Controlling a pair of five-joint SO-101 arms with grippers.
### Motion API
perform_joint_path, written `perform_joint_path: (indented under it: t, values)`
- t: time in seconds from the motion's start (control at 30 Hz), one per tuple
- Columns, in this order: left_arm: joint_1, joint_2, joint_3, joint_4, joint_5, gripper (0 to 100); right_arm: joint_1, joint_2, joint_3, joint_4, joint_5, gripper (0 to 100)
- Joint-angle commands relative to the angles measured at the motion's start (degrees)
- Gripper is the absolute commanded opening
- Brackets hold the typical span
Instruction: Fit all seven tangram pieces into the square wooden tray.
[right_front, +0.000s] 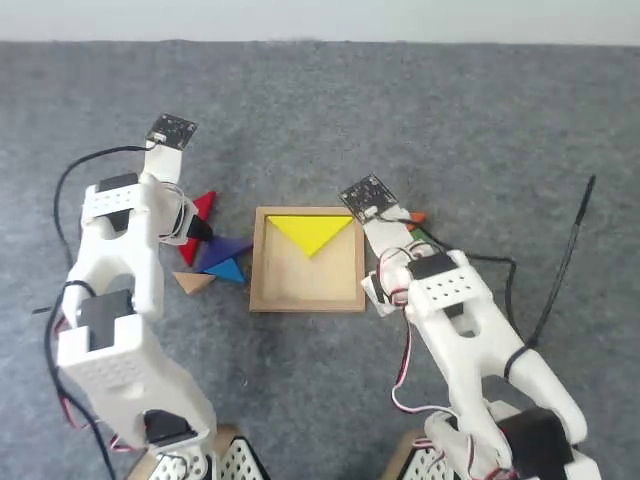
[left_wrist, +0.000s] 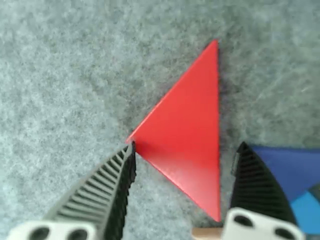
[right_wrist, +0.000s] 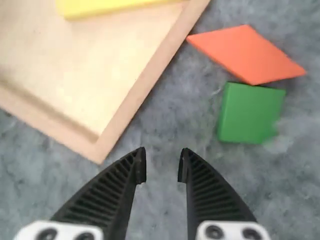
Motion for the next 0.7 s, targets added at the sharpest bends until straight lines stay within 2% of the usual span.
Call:
perform_joint_path:
  t: [0.0, 0.3, 0.67]
  values:
    - [1.1, -2.3, -3.5, 3.0, 3.2, 30, -0.7, -2.7, 0.0, -2.9, -1.0, 11.0]
    - [0.5, 7.7, -17.6, 13.4, 3.7, 30, -3.0, -2.9, 0.0, -2.9, -0.6, 11.0]
    - [-1.1, 8.6, -19.1, 13.5, 1.5, 30, -2.9, -2.3, 0.0, -3.2, -0.5, 11.1]
